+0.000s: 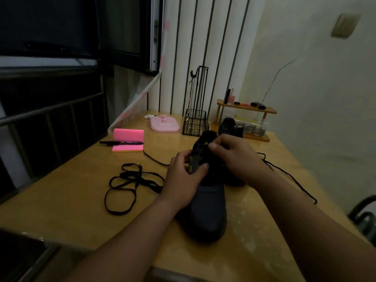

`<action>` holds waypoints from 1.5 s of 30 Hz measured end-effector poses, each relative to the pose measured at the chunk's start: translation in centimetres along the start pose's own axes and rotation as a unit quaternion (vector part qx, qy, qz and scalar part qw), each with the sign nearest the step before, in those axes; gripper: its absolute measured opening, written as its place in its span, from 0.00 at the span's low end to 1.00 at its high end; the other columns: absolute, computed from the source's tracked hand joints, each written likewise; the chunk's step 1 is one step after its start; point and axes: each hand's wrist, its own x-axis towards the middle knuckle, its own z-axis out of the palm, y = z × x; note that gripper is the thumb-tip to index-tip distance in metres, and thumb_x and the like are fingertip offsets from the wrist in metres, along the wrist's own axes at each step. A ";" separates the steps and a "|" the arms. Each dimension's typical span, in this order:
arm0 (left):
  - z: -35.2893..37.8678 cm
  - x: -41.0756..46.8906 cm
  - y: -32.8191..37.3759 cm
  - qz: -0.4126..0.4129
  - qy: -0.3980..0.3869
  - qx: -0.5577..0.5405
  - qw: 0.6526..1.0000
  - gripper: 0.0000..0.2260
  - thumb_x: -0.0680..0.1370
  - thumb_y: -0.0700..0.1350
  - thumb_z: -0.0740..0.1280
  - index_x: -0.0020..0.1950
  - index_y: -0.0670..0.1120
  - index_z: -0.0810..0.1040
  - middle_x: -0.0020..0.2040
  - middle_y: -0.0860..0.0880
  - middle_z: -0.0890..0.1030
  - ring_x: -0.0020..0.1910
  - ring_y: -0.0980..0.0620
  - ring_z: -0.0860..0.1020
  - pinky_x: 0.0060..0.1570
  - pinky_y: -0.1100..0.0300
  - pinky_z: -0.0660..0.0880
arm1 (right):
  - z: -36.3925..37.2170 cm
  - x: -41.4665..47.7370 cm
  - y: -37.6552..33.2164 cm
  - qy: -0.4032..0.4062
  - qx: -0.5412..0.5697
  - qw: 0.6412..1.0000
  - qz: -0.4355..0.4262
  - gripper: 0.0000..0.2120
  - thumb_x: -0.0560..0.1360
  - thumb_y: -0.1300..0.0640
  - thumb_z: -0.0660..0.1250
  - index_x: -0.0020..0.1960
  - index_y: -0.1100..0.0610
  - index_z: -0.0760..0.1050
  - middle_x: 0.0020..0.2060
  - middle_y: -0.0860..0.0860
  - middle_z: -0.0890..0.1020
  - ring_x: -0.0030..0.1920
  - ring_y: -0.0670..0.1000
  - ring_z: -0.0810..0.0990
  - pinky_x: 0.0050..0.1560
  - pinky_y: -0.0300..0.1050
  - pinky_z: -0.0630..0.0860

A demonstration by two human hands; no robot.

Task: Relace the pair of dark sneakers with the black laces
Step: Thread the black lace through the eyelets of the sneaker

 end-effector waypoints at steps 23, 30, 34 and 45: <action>-0.3 -0.1 -0.2 0.001 -0.002 -0.007 1.000 0.30 0.78 0.59 0.73 0.77 0.55 0.68 0.68 0.55 0.71 0.66 0.54 0.74 0.66 0.51 0.76 | -0.6 -0.6 1.5 -0.053 -0.004 0.999 0.009 0.06 0.83 0.56 0.65 0.49 0.57 0.76 0.42 0.51 0.79 0.36 0.41 0.77 0.38 0.39 0.73; -0.3 -0.6 0.0 0.081 0.017 0.016 0.996 0.26 0.79 0.57 0.71 0.75 0.66 0.66 0.64 0.58 0.67 0.64 0.56 0.73 0.66 0.54 0.76 | 0.5 -0.8 1.6 0.021 -0.172 0.983 -0.062 0.06 0.80 0.51 0.69 0.51 0.50 0.73 0.47 0.47 0.76 0.45 0.47 0.76 0.43 0.46 0.78; -0.6 -0.1 1.0 0.153 0.036 0.096 0.983 0.18 0.82 0.59 0.62 0.72 0.63 0.70 0.60 0.58 0.69 0.60 0.55 0.75 0.62 0.48 0.78 | 0.8 -0.7 1.2 0.033 -0.232 0.968 -0.089 0.05 0.80 0.51 0.69 0.52 0.49 0.73 0.47 0.46 0.74 0.45 0.45 0.74 0.45 0.46 0.77; -0.9 2.0 2.9 -0.009 0.036 -0.092 0.995 0.06 0.86 0.44 0.63 0.51 0.51 0.77 0.49 0.50 0.83 0.52 0.51 0.82 0.50 0.57 0.79 | 0.5 -1.3 2.2 0.054 0.110 0.988 0.097 0.06 0.81 0.55 0.66 0.52 0.59 0.75 0.46 0.57 0.81 0.45 0.60 0.80 0.45 0.57 0.77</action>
